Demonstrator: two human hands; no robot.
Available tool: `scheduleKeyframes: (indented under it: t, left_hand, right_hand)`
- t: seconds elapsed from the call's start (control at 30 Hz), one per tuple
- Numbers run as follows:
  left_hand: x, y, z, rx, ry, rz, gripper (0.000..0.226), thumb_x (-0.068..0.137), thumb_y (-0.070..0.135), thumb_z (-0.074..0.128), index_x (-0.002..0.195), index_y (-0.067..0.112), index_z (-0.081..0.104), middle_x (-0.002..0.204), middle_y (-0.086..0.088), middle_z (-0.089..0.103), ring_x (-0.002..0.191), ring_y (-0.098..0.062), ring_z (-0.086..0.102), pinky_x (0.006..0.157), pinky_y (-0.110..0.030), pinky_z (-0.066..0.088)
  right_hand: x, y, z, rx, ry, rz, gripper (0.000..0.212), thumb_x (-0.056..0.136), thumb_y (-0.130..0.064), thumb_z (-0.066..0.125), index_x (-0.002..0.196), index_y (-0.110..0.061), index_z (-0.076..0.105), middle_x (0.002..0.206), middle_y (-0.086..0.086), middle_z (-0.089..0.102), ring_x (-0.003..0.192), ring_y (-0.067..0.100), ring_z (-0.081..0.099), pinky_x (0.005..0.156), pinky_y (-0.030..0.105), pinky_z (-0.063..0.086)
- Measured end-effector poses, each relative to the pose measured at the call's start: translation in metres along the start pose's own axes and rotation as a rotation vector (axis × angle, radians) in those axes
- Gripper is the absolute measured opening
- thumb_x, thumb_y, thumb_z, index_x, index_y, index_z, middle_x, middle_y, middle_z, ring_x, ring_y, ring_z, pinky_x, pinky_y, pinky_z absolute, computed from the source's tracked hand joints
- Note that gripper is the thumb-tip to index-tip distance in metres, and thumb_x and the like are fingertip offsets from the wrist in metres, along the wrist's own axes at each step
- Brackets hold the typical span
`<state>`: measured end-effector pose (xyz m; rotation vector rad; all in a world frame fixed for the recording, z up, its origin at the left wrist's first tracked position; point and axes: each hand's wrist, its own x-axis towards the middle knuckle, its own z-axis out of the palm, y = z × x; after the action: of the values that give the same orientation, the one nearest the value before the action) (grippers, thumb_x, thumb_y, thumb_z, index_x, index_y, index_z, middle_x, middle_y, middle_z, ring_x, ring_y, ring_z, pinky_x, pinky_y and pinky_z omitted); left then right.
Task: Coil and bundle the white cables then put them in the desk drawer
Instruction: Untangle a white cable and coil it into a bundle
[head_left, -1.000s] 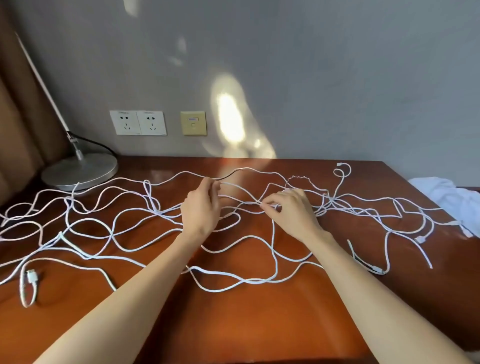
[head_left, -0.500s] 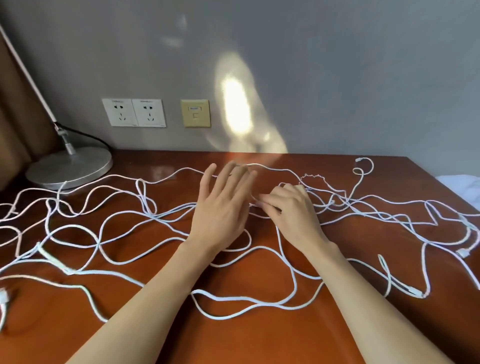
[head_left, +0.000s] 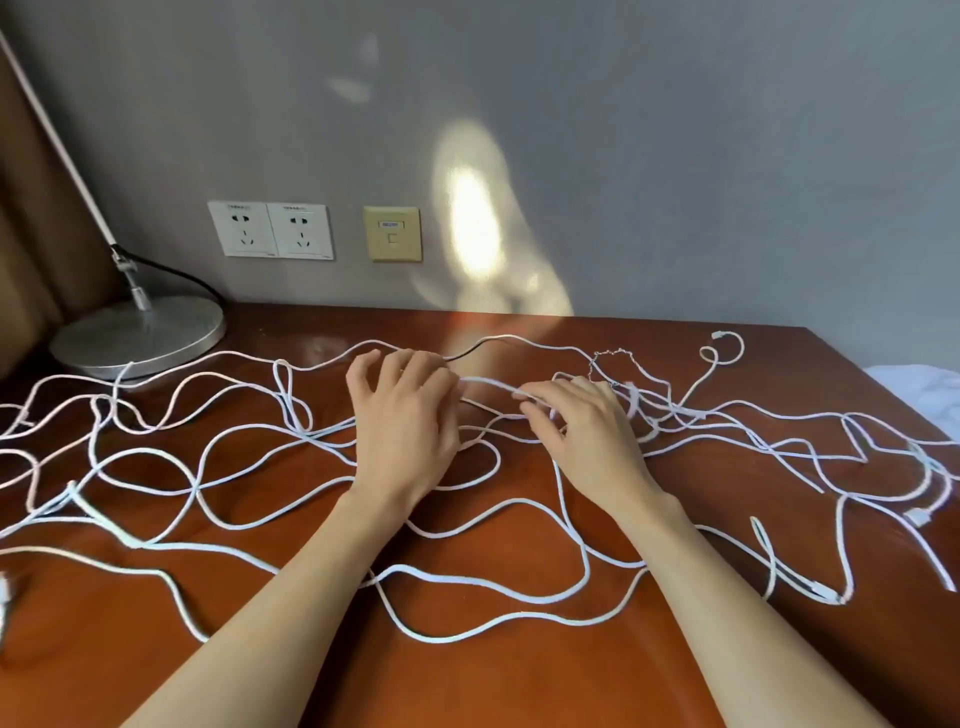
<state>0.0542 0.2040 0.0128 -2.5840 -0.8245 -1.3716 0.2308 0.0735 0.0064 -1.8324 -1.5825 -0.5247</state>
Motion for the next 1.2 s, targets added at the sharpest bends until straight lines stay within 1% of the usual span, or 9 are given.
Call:
scheduleKeyframes:
  t: [0.2,0.3,0.43,0.5,0.57,0.67,0.73,1.0,1.2]
  left_hand:
    - [-0.004,-0.012,-0.004,-0.012,-0.025,-0.174,0.031,0.105,0.029,0.045,0.085,0.02,0.066,0.087,0.007,0.065,0.09,-0.022,0.061,0.105,-0.044,0.03]
    - [-0.005,-0.014,-0.003,0.058,-0.019,-0.131,0.026,0.103,0.027,0.049,0.112,0.016,0.071,0.109,0.0,0.069,0.107,-0.024,0.062,0.113,-0.047,0.026]
    - [-0.004,-0.005,-0.01,0.026,-0.046,0.067,0.059,0.09,0.016,0.061,0.148,0.013,0.051,0.143,-0.007,0.056,0.138,-0.027,0.048,0.121,-0.051,0.021]
    - [-0.006,0.005,-0.009,-0.005,-0.094,0.199,0.054,0.091,0.017,0.06,0.145,0.016,0.055,0.144,-0.005,0.057,0.14,-0.027,0.047,0.121,-0.051,0.023]
    - [-0.006,0.008,-0.003,-0.024,-0.096,0.248,0.036,0.098,0.023,0.052,0.131,0.017,0.065,0.128,-0.002,0.065,0.125,-0.025,0.058,0.117,-0.047,0.029]
    - [-0.007,0.005,0.0,-0.009,-0.066,0.197,0.027,0.101,0.025,0.046,0.11,0.018,0.07,0.095,0.001,0.065,0.087,-0.027,0.062,0.094,-0.041,0.043]
    - [-0.007,0.004,0.001,0.004,-0.036,0.152,0.02,0.101,0.025,0.05,0.101,0.019,0.07,0.087,0.002,0.062,0.078,-0.026,0.059,0.08,-0.038,0.041]
    - [-0.008,0.006,-0.006,-0.331,0.002,-0.319,0.011,0.1,0.02,0.061,0.094,0.017,0.07,0.096,0.008,0.059,0.084,-0.016,0.054,0.068,-0.036,0.049]
    - [-0.01,-0.002,-0.005,-0.31,-0.007,-0.48,0.012,0.101,0.02,0.063,0.1,0.014,0.073,0.118,0.0,0.049,0.107,-0.021,0.05,0.084,-0.04,0.054]
  right_hand:
    - [-0.006,0.011,-0.003,0.028,-0.046,0.096,0.019,0.106,-0.025,0.058,0.12,-0.024,0.071,0.093,-0.021,0.065,0.086,0.006,0.056,0.091,0.032,0.045]
    - [-0.005,0.009,-0.004,-0.001,0.034,0.052,0.018,0.104,-0.023,0.061,0.117,-0.022,0.074,0.095,-0.016,0.072,0.08,0.002,0.05,0.094,0.028,0.038]
    - [-0.005,0.005,-0.005,-0.031,0.029,-0.007,0.019,0.102,-0.023,0.064,0.116,-0.022,0.076,0.085,-0.011,0.071,0.076,0.012,0.054,0.09,0.033,0.041]
    - [-0.005,0.001,-0.003,-0.047,0.025,-0.03,0.02,0.1,-0.022,0.066,0.117,-0.021,0.077,0.084,-0.009,0.07,0.078,0.012,0.052,0.088,0.034,0.041]
    - [-0.004,-0.001,-0.002,-0.049,0.035,-0.06,0.021,0.099,-0.02,0.068,0.117,-0.021,0.077,0.085,-0.008,0.071,0.079,0.014,0.053,0.087,0.034,0.04]
    - [-0.003,-0.003,-0.001,-0.041,0.064,-0.1,0.018,0.097,-0.019,0.071,0.114,-0.019,0.078,0.084,-0.007,0.071,0.08,0.018,0.056,0.091,0.032,0.038]
    - [-0.003,-0.004,0.0,-0.034,0.081,-0.118,0.017,0.096,-0.021,0.072,0.111,-0.019,0.079,0.082,-0.007,0.07,0.08,0.019,0.056,0.092,0.033,0.039]
    - [-0.006,0.004,0.003,-0.066,-0.025,0.003,0.018,0.096,-0.018,0.067,0.111,-0.021,0.077,0.107,-0.007,0.074,0.105,0.015,0.062,0.104,0.029,0.032]
    - [-0.006,0.002,-0.003,-0.016,-0.02,0.122,0.017,0.103,-0.037,0.058,0.109,-0.027,0.071,0.104,-0.013,0.071,0.101,0.009,0.059,0.1,0.027,0.03]
